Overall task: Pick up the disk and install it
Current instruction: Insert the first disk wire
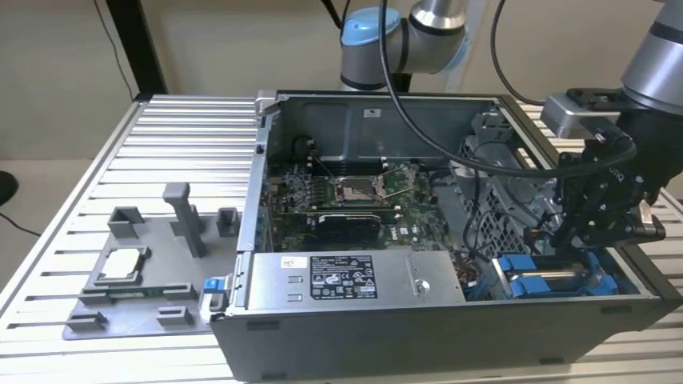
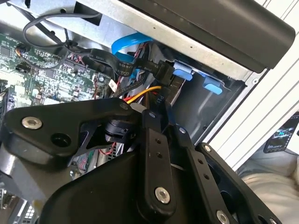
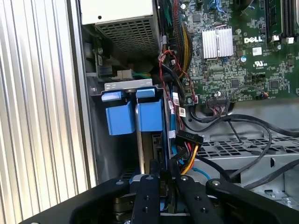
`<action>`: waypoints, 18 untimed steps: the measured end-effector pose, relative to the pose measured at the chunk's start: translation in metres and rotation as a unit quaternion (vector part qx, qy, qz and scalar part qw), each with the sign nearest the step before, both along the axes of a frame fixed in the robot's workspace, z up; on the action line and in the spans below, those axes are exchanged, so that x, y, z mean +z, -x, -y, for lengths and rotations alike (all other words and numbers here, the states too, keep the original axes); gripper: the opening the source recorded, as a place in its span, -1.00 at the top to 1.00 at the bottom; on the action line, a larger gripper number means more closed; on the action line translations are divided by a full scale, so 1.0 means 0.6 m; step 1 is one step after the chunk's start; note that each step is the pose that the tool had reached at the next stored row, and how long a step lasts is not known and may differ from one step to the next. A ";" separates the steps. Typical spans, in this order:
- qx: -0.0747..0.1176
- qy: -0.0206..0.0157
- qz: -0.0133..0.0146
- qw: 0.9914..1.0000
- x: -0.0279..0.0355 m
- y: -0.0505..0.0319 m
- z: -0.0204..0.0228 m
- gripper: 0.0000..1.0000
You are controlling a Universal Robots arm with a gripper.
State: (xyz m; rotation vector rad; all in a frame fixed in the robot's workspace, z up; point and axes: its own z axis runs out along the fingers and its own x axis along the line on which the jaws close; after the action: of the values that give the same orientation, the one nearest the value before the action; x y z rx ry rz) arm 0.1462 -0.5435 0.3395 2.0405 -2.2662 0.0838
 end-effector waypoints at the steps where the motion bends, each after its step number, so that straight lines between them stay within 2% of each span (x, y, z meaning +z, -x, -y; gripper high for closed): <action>1: 0.000 0.000 -0.001 1.000 0.001 -0.001 0.0000 1.00; 3: 0.001 0.000 -0.002 1.000 0.002 -0.002 0.0001 1.00; 4: 0.001 0.000 -0.004 1.000 0.003 -0.002 0.0001 1.00; 8: 0.003 0.000 -0.020 1.000 0.003 -0.003 0.0000 1.00; 9: 0.004 0.000 -0.021 1.000 0.003 -0.004 -0.0001 1.00; 18: 0.006 0.000 -0.022 1.000 0.003 -0.009 0.0000 1.00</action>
State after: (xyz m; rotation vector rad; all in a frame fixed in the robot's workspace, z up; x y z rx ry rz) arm 0.1517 -0.5435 0.3413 2.0369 -2.2280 0.0402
